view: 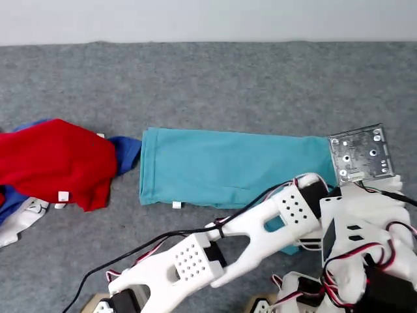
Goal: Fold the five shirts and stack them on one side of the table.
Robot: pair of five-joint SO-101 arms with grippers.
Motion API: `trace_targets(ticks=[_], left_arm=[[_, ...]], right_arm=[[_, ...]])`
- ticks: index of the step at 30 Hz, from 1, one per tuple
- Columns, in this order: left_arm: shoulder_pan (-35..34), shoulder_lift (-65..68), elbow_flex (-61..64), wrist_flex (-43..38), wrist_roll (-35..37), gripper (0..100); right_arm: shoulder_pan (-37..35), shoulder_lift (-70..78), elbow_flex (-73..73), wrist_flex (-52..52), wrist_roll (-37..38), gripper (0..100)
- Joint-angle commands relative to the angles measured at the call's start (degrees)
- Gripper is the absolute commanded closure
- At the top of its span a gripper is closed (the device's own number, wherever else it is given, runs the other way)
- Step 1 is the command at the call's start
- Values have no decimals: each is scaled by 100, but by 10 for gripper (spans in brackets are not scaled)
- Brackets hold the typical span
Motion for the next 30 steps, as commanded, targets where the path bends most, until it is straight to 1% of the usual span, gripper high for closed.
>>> trace_targets(ticks=[1, 3, 6, 10, 14, 19, 23, 26, 30], left_arm=[[-35, 62, -242, 123, 79, 824], [-62, 149, -242, 18, 79, 842], [-62, 264, -242, -158, 53, 878], [-53, 273, -242, -255, 53, 903], [-53, 255, -251, -193, 53, 922], [-53, 264, -769, 141, 53, 918], [-53, 264, -1235, 158, 70, 908], [-26, 316, -1262, 158, 79, 860], [-53, 325, -1059, 114, 79, 856]], right_arm=[[31, 40, -26, -48, 18, 976], [-13, 40, -26, -48, 18, 976], [-268, 40, -18, -40, 9, 976], [-558, 40, -18, -40, -18, 976], [-567, 40, -18, -40, -18, 976], [-576, 40, 123, -40, 18, 976], [-576, 22, 220, -40, 18, 976], [-576, 22, 220, -40, 9, 976], [-576, 22, 220, -40, 18, 976]])
